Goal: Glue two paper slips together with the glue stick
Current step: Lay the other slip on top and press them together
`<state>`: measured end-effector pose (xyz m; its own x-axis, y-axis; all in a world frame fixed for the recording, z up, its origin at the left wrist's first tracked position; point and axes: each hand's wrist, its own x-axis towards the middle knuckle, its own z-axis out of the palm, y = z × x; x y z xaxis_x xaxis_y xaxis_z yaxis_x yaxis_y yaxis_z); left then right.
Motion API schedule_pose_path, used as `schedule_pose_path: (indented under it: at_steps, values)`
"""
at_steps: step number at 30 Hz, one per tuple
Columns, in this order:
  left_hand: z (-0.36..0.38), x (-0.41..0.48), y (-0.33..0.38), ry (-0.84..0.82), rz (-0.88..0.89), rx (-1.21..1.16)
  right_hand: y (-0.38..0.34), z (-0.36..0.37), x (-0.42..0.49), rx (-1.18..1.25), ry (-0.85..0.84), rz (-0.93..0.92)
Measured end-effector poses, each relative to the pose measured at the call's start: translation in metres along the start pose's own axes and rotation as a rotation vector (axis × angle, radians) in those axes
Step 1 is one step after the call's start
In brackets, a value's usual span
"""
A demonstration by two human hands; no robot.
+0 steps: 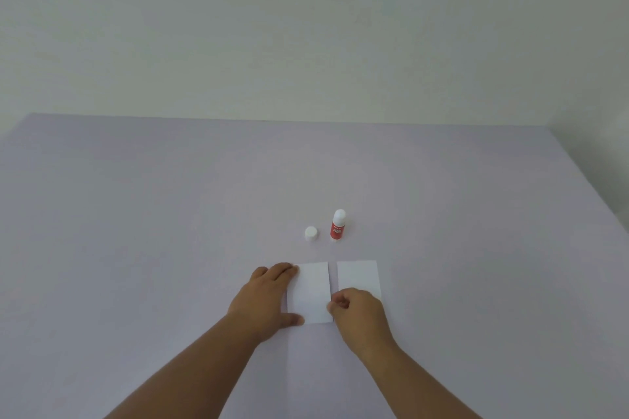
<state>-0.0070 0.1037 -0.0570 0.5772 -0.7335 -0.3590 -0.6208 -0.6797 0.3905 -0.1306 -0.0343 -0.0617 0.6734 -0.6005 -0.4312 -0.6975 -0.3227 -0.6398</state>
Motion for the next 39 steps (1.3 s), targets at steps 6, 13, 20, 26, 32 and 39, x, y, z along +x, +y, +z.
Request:
schedule_pose_path:
  at_steps: [6,13,20,26,32,39]
  values:
    - [0.001,0.001,-0.001,-0.017,-0.016,-0.015,-0.008,0.0,0.0,0.041,0.005,0.032]
    - [-0.006,-0.007,0.005,0.185,-0.317,-0.751,-0.005,-0.011,-0.007,0.175,-0.011,0.056]
    - [-0.005,-0.014,0.025,-0.029,-0.458,-1.245,0.001,-0.025,-0.017,0.366,0.017,0.074]
    - [-0.009,-0.014,0.043,0.052,-0.437,-1.251,0.001,-0.036,-0.025,0.265,0.255,-0.029]
    - [-0.009,-0.018,0.068,0.076,-0.384,-1.276,-0.009,-0.037,-0.037,0.27,0.218,-0.243]
    - [-0.01,-0.022,0.087,0.081,-0.345,-1.3,-0.003,-0.045,-0.038,0.429,0.118,-0.12]
